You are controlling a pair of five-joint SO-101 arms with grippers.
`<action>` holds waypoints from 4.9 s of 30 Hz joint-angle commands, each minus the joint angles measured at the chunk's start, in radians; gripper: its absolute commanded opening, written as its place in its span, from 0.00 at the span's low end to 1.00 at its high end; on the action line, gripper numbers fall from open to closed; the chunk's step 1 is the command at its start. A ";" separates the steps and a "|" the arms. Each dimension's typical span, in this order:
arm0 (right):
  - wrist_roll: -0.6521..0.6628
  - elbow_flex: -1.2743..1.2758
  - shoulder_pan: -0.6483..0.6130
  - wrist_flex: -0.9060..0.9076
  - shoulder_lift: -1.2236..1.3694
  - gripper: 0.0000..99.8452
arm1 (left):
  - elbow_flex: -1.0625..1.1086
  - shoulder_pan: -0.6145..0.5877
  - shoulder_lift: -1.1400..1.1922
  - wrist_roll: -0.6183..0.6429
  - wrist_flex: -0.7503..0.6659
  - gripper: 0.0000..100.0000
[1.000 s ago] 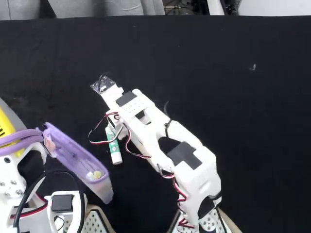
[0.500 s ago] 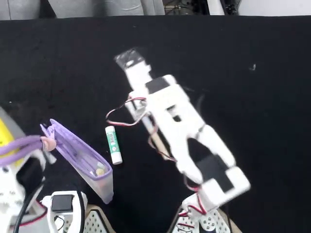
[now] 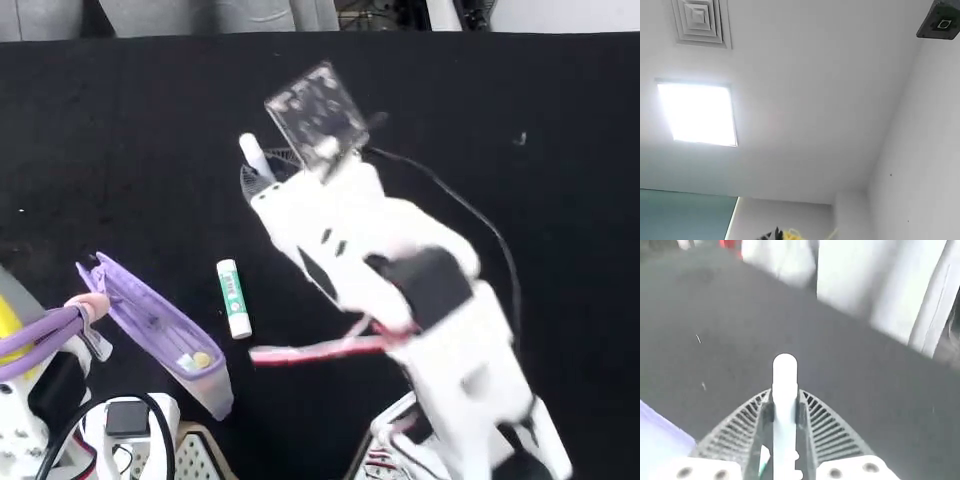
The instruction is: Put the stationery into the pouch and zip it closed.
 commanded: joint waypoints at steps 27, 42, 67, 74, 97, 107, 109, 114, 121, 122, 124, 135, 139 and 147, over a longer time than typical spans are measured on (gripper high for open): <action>0.005 0.306 -0.543 -0.459 -0.608 0.01 | 0.018 0.005 0.003 0.002 -0.009 0.03; 0.005 0.343 -0.600 -0.509 -0.631 0.01 | 0.019 0.005 0.003 0.002 -0.009 0.03; 0.021 0.843 -0.520 -0.835 -0.638 0.13 | 0.018 0.005 0.003 0.002 -0.009 0.03; -0.037 0.816 -0.516 -0.819 -0.665 0.30 | 0.018 0.005 0.002 0.002 -0.009 0.03; -0.161 1.293 0.040 -0.760 -0.875 0.20 | 0.019 0.005 0.002 0.002 -0.008 0.03; -0.244 1.376 -0.057 -0.804 -0.852 0.20 | 0.019 0.005 0.002 0.002 -0.003 0.03; -0.244 1.333 -0.057 -0.804 -0.797 0.20 | 0.019 0.005 0.002 0.002 -0.002 0.03; -0.244 1.112 -0.058 -0.769 -0.473 0.20 | 0.021 0.005 0.002 0.002 -0.002 0.03; -0.247 0.630 -0.100 -0.493 0.117 0.20 | 0.036 0.004 0.002 0.002 -0.008 0.03; -0.249 0.559 -0.118 -0.433 0.189 0.20 | 0.039 0.004 0.003 0.002 -0.008 0.03; -0.250 0.427 -0.155 -0.319 0.315 0.20 | 0.041 0.004 0.003 0.002 -0.008 0.03; -0.252 0.099 -0.278 -0.124 0.730 0.20 | 0.041 0.002 0.005 0.003 -0.008 0.03; -0.252 0.053 -0.276 -0.127 0.816 0.20 | 0.041 0.001 0.005 0.005 -0.005 0.03; -0.252 -0.015 -0.210 -0.100 0.949 0.20 | 0.041 0.001 0.005 0.005 -0.006 0.03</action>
